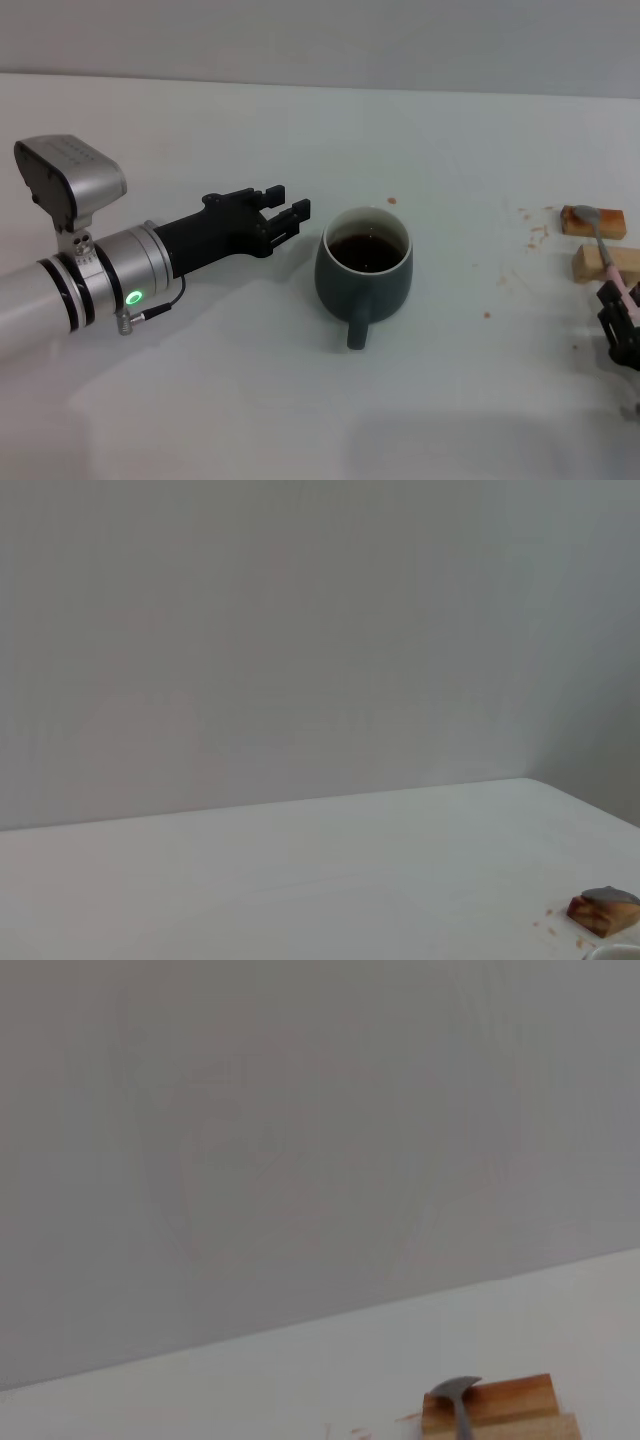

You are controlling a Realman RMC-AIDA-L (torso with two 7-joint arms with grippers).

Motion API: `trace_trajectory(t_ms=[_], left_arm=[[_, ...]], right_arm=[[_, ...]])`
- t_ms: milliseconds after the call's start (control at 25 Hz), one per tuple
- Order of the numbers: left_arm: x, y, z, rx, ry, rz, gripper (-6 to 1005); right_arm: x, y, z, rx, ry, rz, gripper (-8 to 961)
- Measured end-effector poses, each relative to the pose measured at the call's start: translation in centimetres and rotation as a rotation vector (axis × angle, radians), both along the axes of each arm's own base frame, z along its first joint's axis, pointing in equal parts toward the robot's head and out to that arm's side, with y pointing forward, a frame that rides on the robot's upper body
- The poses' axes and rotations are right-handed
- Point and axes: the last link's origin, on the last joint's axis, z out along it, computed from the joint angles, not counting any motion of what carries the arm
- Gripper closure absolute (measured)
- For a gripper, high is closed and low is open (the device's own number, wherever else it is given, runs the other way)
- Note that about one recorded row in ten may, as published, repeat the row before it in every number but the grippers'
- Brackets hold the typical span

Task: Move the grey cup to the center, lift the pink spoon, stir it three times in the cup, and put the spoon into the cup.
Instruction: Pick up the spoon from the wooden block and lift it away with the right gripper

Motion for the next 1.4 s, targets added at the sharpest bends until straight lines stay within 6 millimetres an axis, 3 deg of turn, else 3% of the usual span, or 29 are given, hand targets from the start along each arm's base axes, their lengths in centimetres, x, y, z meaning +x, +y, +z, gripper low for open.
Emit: trace_trajectory(t_ms=[1400], left_arm=[[0.01,0.21,0.16,0.014,-0.002,0.004,568]], right_arm=[[-0.07,0.76,-0.46,-0.028,-0.005,-0.010,702]])
